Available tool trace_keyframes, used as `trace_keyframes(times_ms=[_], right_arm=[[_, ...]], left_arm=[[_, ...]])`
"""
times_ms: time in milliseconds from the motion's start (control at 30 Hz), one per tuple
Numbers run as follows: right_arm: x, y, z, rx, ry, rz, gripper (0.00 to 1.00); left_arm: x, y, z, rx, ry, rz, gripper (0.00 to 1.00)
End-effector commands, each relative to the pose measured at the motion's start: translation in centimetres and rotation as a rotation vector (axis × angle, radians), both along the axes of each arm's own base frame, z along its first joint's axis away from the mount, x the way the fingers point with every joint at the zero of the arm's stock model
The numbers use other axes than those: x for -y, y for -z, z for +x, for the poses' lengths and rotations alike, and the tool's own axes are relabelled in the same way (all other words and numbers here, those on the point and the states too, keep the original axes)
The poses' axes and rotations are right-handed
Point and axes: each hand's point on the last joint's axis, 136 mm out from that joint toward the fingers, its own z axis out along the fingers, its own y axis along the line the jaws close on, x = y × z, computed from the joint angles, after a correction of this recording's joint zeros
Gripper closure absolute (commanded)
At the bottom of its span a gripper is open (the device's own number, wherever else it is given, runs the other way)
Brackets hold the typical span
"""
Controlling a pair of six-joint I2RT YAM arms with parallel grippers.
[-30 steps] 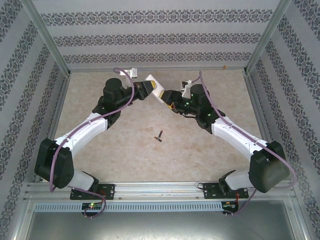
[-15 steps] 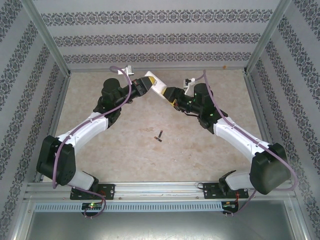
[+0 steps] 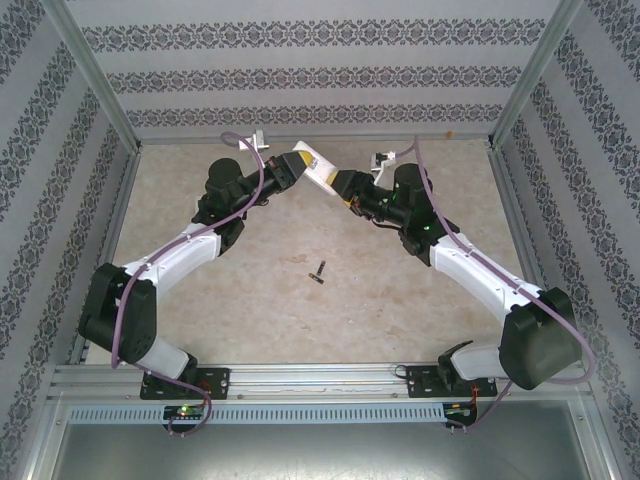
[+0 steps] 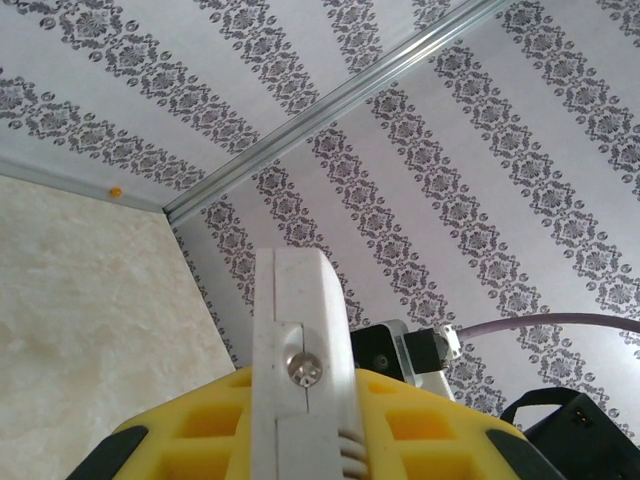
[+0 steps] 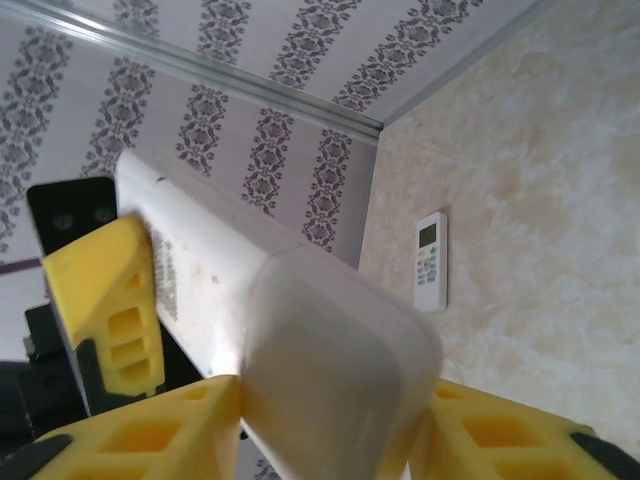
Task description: Load the batteries into the remote control
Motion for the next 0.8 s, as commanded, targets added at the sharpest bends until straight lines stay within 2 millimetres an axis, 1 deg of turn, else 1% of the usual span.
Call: trace_keyframes(times_ms=[0, 100, 233, 333, 400, 433, 467, 600, 633, 667, 733, 767], right_arm=[[0.9, 0.6, 0.5, 0.006, 0.032, -0.015, 0.63], [1.4, 1.1, 0.4, 0.003, 0.040, -0.023, 0.71], [1.6, 1.3, 0.1, 0.002, 0.039, -0.024, 0.73], [1.5, 1.3, 0.0, 0.004, 0.028, -0.023, 0.72], [1.6, 1.3, 0.0, 0.004, 0.027, -0.023, 0.67], [1.6, 1.3, -0.1, 0.007, 0.022, -0.023, 0.66], [1.5, 1.1, -0.1, 0.013, 0.017, -0.022, 0.67], [1.3, 0.5, -0.2, 0.032, 0.000, -0.013, 0.80], [1.3, 0.4, -0.2, 0.035, 0.000, -0.014, 0.80], [1.4, 0.3, -0.2, 0.037, 0.002, -0.015, 0.80], [1.8, 0.5, -0.1, 0.033, 0.014, -0.019, 0.72], [2.1, 0.7, -0.1, 0.028, 0.021, -0.018, 0.71]], left_arm=[[0.7, -4.6, -2.6, 0.125, 0.113, -0.086, 0.99], [0.3, -5.1, -2.7, 0.131, 0.101, -0.086, 0.99], [-0.1, -5.5, -2.7, 0.134, 0.093, -0.094, 0.99], [-0.3, -5.9, -2.8, 0.141, 0.094, -0.111, 0.99], [-0.3, -6.1, -2.7, 0.144, 0.091, -0.116, 0.99], [-0.4, -6.1, -2.7, 0.142, 0.089, -0.118, 1.00], [-0.3, -6.2, -2.8, 0.145, 0.091, -0.120, 1.00], [-0.4, -6.3, -2.8, 0.146, 0.089, -0.119, 1.00], [-0.5, -6.3, -2.7, 0.148, 0.086, -0.116, 0.99], [-0.5, -6.3, -2.7, 0.149, 0.082, -0.113, 0.99], [-0.9, -6.5, -2.6, 0.152, 0.070, -0.109, 1.00], [-1.1, -6.6, -2.6, 0.154, 0.061, -0.109, 0.99]])
